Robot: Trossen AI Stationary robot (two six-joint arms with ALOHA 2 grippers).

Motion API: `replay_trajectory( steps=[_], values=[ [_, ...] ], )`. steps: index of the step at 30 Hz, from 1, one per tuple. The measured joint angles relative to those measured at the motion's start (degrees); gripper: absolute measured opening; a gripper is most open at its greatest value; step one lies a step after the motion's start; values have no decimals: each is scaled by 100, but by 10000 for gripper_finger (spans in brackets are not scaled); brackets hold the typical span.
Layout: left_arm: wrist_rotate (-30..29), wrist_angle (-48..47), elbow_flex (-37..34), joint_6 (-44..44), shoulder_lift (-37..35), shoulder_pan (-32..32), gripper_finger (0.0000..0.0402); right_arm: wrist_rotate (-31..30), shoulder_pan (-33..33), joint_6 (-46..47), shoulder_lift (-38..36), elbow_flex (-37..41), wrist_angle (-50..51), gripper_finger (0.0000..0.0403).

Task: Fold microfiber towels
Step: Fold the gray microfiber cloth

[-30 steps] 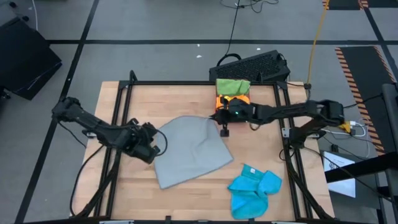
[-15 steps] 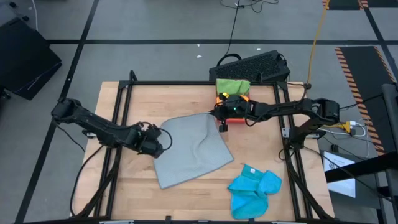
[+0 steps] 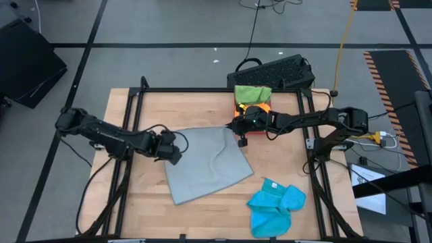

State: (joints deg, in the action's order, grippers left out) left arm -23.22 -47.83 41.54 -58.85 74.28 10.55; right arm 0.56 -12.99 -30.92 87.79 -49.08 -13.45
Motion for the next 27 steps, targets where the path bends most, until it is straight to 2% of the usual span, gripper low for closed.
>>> replay_trajectory(
  steps=[5,12,17,19,22,27],
  values=[
    [-477,-13,0,336,0,-347,243,0,2,-21,0,0,0,4],
    [-492,-18,-2,74,80,-894,243,0,2,-20,0,0,0,4],
    [-388,-38,0,320,204,-1350,243,1,4,-22,0,0,0,4],
    [12,-34,-2,702,252,-1668,244,2,4,-22,0,0,1,4],
    [719,47,-2,1746,355,-2132,244,2,4,-75,0,0,0,4],
    [1251,187,-2,3415,480,-2767,244,139,-2,-189,0,0,1,4]
  ],
)
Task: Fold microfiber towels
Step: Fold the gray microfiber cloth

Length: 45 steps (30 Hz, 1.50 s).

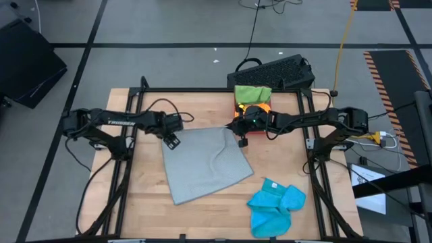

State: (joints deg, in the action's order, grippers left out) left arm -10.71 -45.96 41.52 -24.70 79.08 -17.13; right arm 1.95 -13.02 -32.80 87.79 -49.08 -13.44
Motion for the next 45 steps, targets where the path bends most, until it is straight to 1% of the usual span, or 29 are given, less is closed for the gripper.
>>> replay_trajectory(
  steps=[5,8,10,12,15,20,24,29,32,34,36,41,45],
  values=[
    [501,-18,37,915,54,-547,243,134,0,-111,0,0,-1,4],
    [939,76,37,1516,58,-823,243,129,0,-119,0,0,1,4],
    [1261,101,39,1815,56,-982,243,129,0,-136,0,0,1,4],
    [1420,110,39,2043,57,-1095,243,129,0,-137,0,0,1,4],
    [1414,124,42,2302,109,-1209,243,129,0,-153,0,0,1,4],
    [1393,22,46,2359,430,-1383,243,130,0,-234,0,0,0,4],
    [1402,-130,68,2489,842,-1411,243,129,0,-240,0,0,3,4],
    [1478,-186,84,2635,961,-1408,239,129,0,-288,0,0,1,4],
    [1487,-263,126,2758,894,-1410,211,126,0,-300,0,0,-1,4],
    [1643,-425,186,2786,875,-1405,182,122,0,-300,0,0,1,4],
    [1672,-652,277,2716,869,-1390,151,118,0,-297,0,0,3,4],
    [1594,-1102,440,2237,865,-1320,78,57,-13,-286,0,0,3,4],
    [1561,-1291,485,1752,861,-961,21,-253,-57,-441,0,0,3,4]
  ],
)
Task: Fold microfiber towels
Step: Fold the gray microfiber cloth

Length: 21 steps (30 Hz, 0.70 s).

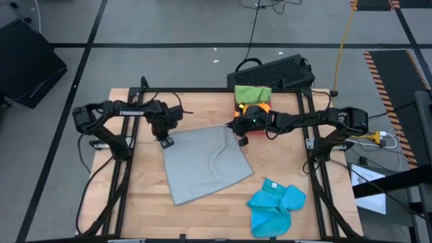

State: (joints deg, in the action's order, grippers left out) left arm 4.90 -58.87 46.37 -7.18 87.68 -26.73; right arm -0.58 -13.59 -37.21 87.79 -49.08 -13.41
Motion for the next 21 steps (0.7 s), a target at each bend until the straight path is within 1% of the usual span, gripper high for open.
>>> replay_trajectory(
  steps=[2,6,8,12,15,18,21],
  values=[
    [-42,-185,2,-272,0,274,8,-143,-43,-157,0,0,-75,4],
    [-232,-602,2,-1108,-180,900,8,-238,-150,-408,0,1,-471,4],
    [-234,-800,17,-1562,-362,1254,5,-236,-196,-483,0,2,-667,4],
    [-262,-1230,200,-2597,-954,1990,6,-226,-281,-535,0,1,-884,4],
    [-418,-1272,371,-3291,-1414,2594,4,-192,-312,-368,0,0,-871,4],
    [-815,-1272,444,-3983,-1757,3167,5,143,-303,-55,0,2,-790,4],
    [-846,-1262,474,-4571,-1946,3751,5,239,-190,192,0,2,-773,4]
  ],
)
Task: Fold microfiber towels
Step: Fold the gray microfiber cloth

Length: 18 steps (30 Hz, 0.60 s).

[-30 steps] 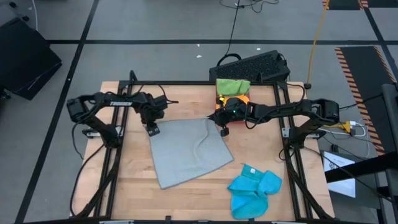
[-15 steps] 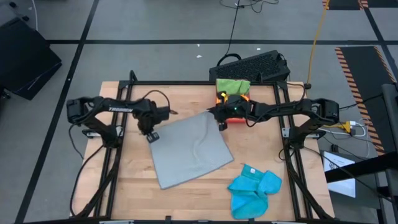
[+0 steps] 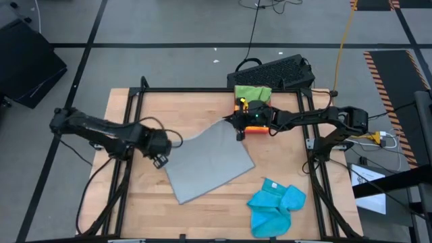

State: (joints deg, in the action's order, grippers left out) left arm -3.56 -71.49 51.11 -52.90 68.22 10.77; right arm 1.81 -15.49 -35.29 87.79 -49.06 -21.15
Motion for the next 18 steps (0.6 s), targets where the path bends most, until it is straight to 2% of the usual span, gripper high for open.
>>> replay_trajectory(
  steps=[3,6,9,13,16,18],
  values=[
    [515,259,0,-338,-87,592,3,-5,293,57,-11,1,9,4],
    [1053,981,9,-516,-177,1254,5,-5,739,87,-126,1,108,4],
    [1192,1387,307,-639,-187,1930,3,-12,1191,217,-333,1,209,4],
    [617,1154,924,-1219,-194,2613,4,-197,1635,474,-564,1,68,4],
    [77,980,1343,-1221,-194,2982,2,-246,1812,559,-641,1,-207,4],
    [-413,454,1555,-1219,-195,3040,3,-257,1835,488,-643,1,-428,4]
  ],
)
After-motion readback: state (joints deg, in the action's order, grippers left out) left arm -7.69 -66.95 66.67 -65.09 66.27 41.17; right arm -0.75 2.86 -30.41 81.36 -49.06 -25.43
